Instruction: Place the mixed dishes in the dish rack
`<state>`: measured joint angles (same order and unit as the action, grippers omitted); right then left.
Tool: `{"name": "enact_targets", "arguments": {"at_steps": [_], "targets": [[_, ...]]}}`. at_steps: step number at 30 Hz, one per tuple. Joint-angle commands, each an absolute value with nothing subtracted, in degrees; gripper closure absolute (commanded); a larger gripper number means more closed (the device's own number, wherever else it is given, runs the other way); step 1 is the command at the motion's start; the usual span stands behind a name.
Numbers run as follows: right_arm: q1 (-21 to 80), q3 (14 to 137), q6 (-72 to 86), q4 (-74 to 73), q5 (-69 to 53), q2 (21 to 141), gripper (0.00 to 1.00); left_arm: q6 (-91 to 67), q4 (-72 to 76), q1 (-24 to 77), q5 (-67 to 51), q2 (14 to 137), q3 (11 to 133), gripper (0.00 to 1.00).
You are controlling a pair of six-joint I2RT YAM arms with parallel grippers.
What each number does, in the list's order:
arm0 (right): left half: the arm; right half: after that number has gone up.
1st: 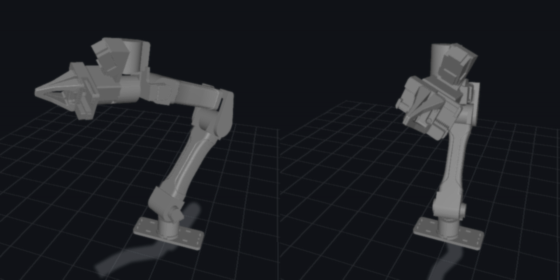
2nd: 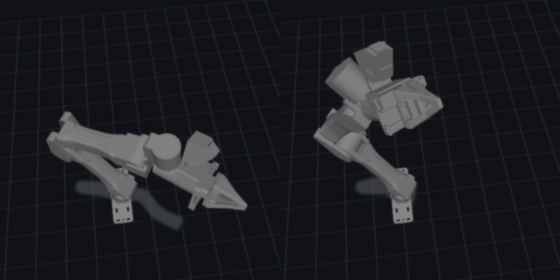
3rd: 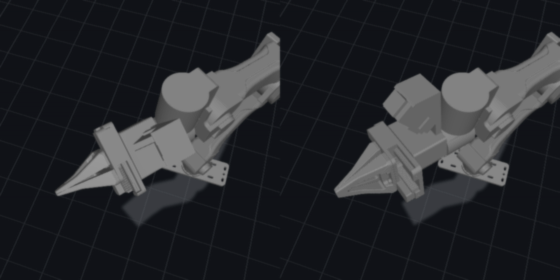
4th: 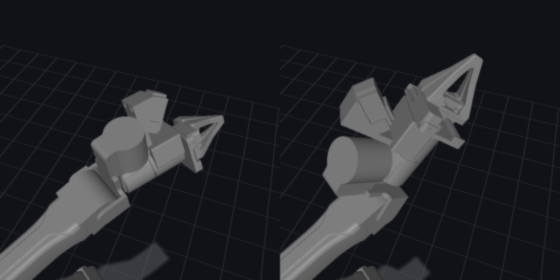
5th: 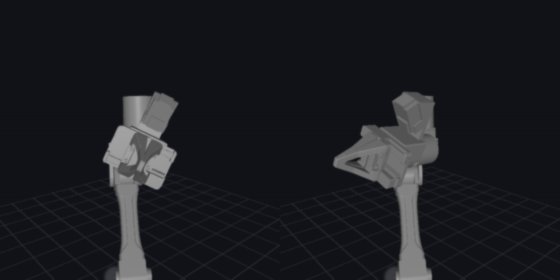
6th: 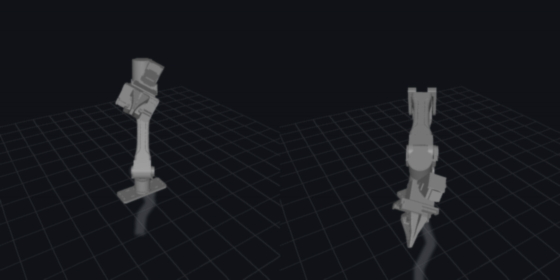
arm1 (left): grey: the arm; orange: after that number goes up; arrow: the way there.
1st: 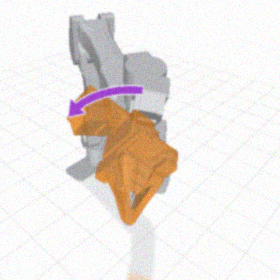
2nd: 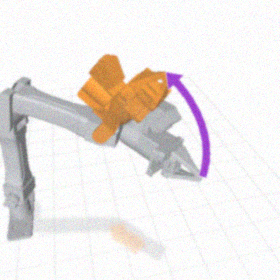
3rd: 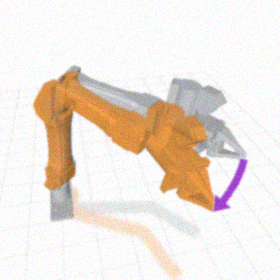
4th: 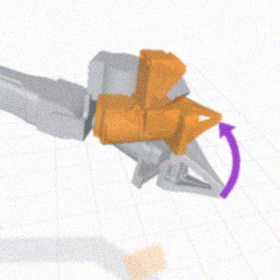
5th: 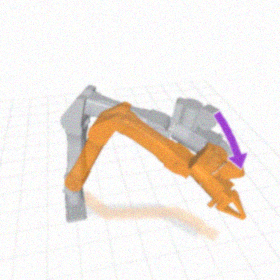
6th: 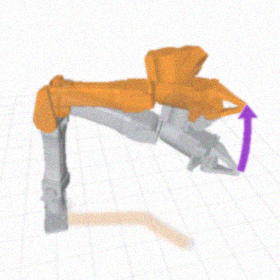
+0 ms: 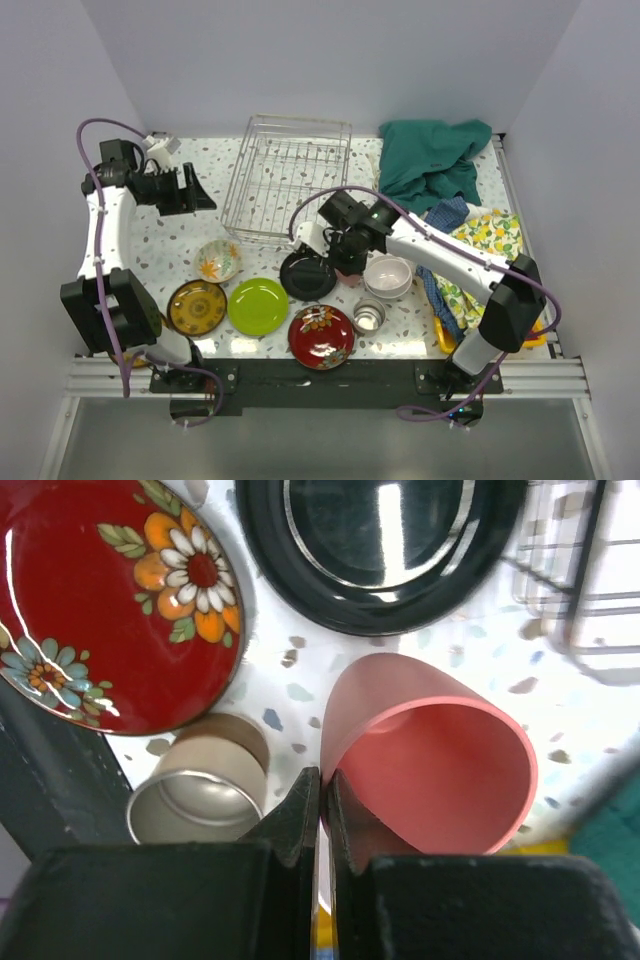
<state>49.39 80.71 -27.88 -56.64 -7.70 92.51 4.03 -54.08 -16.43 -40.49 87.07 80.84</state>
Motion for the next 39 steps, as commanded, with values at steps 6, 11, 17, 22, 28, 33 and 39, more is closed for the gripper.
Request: {"name": "enact_targets", "arguments": {"at_steps": [6,11,17,22,28,33,39], "targets": [[49.31,95.37,-32.26,-57.79,1.13,86.49,1.0,-31.77,-21.44,-15.82,-58.87,80.25,70.43,0.05],[50.53,81.44,-29.19,-25.77,6.23,77.55,1.0,-57.91,2.8,-12.85,-60.91,80.06,63.54,0.05],[56.94,62.16,-33.92,13.63,13.0,73.47,1.0,-70.03,16.76,-8.8,-61.79,82.17,60.91,0.04],[61.69,58.36,-37.26,29.51,21.85,79.97,1.0,-77.78,21.45,-5.11,-59.6,82.88,59.15,0.04],[63.81,58.97,-39.98,40.69,24.7,85.42,1.0,-79.1,15.3,-3.78,-57.75,83.41,56.69,0.04],[64.42,59.41,-40.6,42.01,23.91,87.1,1.0,-80.94,13.36,-3.43,-57.04,84.02,56.78,0.05],[64.69,60.47,-40.52,41.13,22.68,89.12,1.0,-84.28,13.19,-2.81,-57.57,84.81,58.01,0.08]]}}
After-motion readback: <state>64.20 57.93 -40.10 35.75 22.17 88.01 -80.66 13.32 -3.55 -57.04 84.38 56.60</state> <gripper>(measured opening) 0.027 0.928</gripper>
